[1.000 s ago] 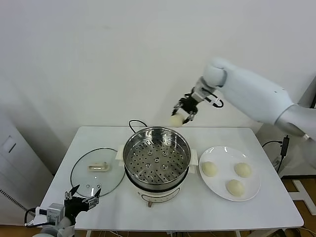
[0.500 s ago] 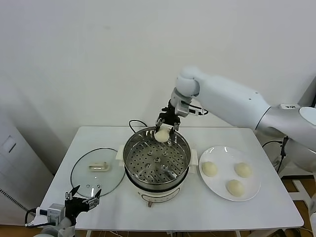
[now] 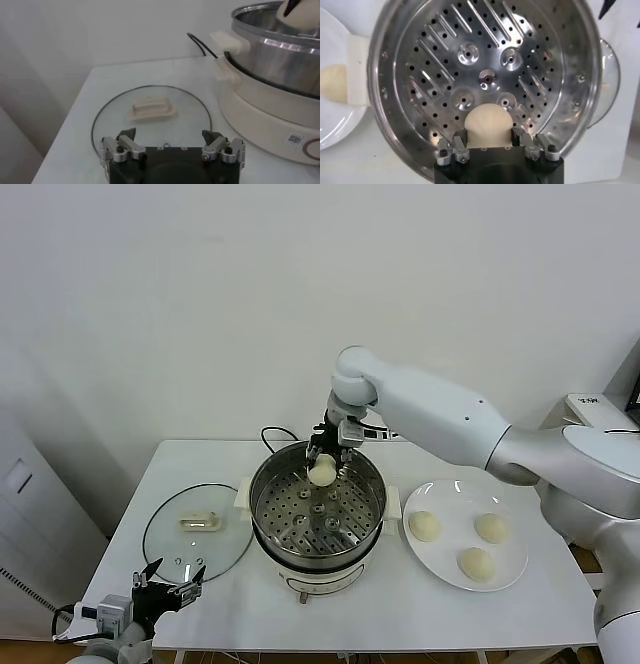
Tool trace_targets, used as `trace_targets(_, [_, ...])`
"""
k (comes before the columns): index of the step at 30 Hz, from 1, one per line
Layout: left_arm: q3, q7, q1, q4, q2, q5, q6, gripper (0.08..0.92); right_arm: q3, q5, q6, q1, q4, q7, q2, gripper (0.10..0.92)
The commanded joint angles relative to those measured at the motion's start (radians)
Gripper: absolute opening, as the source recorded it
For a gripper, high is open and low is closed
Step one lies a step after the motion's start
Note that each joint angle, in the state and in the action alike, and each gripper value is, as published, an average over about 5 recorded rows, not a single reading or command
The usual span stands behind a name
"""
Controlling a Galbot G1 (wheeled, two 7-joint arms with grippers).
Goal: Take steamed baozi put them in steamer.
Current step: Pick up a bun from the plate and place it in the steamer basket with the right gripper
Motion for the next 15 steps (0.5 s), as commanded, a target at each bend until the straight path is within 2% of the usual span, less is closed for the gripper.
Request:
trace_targets(1, [0.0,0.0,0.0,0.0,-0.002,-0.001,-0.001,0.823,0.022,-0.097,0.049,-0.049,-0.018,0.009,0.023,0.535])
trace_targets(9, [-0.001,0.0,0.002,-0.001,-0.003,-0.001,-0.003,0.823,0.026,-0.121,0.049,-0.063,-0.017,0.031,0.021,0.56])
trace_targets(15, [-0.003,0.0,0.006,-0.002,-0.004,-0.002,-0.004,0.823,0.013,-0.042,0.049,-0.026,-0.004,0.033,0.005,0.708])
